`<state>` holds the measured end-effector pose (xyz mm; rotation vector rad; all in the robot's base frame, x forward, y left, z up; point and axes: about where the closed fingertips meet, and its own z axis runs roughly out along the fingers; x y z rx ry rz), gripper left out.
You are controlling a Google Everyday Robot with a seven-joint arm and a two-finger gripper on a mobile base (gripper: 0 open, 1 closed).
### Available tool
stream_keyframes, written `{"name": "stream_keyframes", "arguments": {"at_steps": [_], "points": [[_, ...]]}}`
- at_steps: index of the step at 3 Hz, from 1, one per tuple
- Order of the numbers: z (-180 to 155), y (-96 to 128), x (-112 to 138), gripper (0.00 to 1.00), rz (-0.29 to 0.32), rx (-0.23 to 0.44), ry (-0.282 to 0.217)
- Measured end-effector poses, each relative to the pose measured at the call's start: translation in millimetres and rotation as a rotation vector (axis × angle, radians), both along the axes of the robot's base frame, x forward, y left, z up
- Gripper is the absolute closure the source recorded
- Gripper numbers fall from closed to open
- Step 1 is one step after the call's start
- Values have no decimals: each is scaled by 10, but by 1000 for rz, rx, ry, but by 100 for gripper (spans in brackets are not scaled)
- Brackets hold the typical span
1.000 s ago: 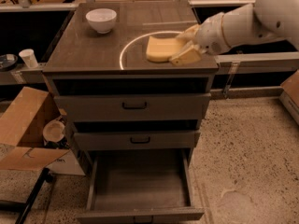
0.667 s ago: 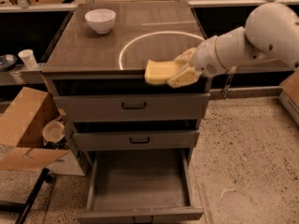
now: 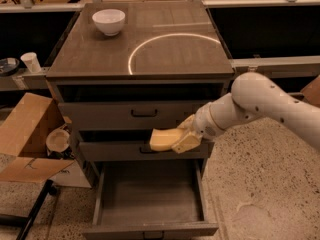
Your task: Place sponge into bottom drawer
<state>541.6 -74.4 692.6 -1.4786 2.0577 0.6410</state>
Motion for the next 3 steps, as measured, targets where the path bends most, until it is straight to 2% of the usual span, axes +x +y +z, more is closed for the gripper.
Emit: {"name": "stream_keyframes", "arguments": {"at_steps": [1, 2, 3], "points": [[-935, 23, -351, 100, 21, -30, 182], [-1181, 36, -445, 100, 27, -30, 231], [-1183, 37, -445, 100, 27, -30, 231]]}}
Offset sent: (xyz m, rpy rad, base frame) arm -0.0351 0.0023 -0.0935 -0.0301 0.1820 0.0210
